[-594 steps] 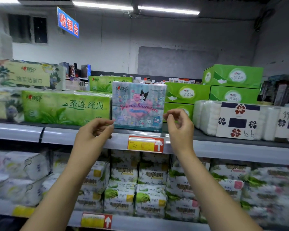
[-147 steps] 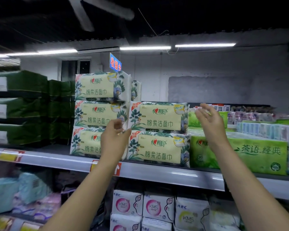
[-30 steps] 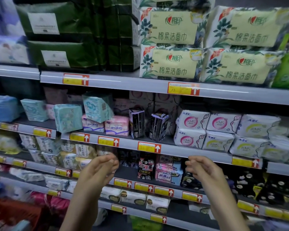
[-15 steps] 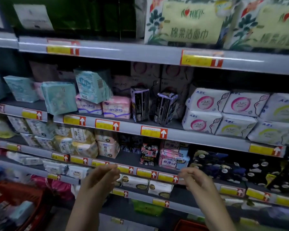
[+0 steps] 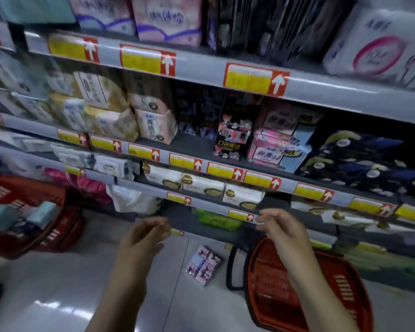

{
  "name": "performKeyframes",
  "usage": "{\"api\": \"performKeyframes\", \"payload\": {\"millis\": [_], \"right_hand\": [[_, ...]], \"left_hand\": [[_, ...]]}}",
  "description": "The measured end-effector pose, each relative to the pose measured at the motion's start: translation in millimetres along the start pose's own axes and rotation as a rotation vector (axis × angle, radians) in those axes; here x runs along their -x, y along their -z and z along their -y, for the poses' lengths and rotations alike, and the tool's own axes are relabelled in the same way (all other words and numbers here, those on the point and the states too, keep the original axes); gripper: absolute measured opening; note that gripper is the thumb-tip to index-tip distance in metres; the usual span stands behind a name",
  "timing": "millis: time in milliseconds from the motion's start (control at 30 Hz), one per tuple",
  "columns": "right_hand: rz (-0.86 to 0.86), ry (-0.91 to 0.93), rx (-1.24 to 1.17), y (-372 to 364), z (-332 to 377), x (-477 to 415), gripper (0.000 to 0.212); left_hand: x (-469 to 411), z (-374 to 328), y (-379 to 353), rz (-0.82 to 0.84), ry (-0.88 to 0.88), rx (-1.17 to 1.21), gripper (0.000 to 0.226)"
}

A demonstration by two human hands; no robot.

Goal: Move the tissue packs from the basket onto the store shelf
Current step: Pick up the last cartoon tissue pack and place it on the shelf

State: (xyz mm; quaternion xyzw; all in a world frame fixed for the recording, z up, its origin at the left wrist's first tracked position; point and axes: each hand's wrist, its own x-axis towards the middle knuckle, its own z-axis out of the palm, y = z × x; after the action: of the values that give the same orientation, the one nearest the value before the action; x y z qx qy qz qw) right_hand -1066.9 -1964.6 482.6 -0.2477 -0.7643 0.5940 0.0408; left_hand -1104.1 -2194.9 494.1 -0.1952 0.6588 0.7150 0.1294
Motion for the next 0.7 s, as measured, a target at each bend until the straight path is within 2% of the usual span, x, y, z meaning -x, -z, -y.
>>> {"api": "performKeyframes", "payload": {"millis": [67, 267, 433, 567, 700], "right_hand": [[-0.016, 0.001, 0.0, -17.2, -28.8, -6.9, 0.019], [0.017, -0.004, 0.018, -76.9, -114.2, -39.7, 0.025], [-0.067, -0.105, 0.037, -141.4, -212.2, -76.4, 0.023], [-0.11, -0.159, 0.174, -193.8, -299.2, -107.9, 0.016], [-0.112, -0.247, 0.35, -225.9, -383.5, -133.1, 0.03]], "left_hand": [[-15.1, 24.4, 3.9, -0.012, 0.038, -0.027, 0.005], [-62.1, 91.3, 20.4, -0.021, 0.039, -0.095, 0.015], [-116.2, 173.6, 27.7, -0.047, 0.128, -0.134, 0.013], [-160.2, 254.3, 37.7, -0.084, 0.202, -0.132, 0.012], [-200.1, 336.6, 51.2, -0.154, 0.315, -0.108, 0.009]]}}
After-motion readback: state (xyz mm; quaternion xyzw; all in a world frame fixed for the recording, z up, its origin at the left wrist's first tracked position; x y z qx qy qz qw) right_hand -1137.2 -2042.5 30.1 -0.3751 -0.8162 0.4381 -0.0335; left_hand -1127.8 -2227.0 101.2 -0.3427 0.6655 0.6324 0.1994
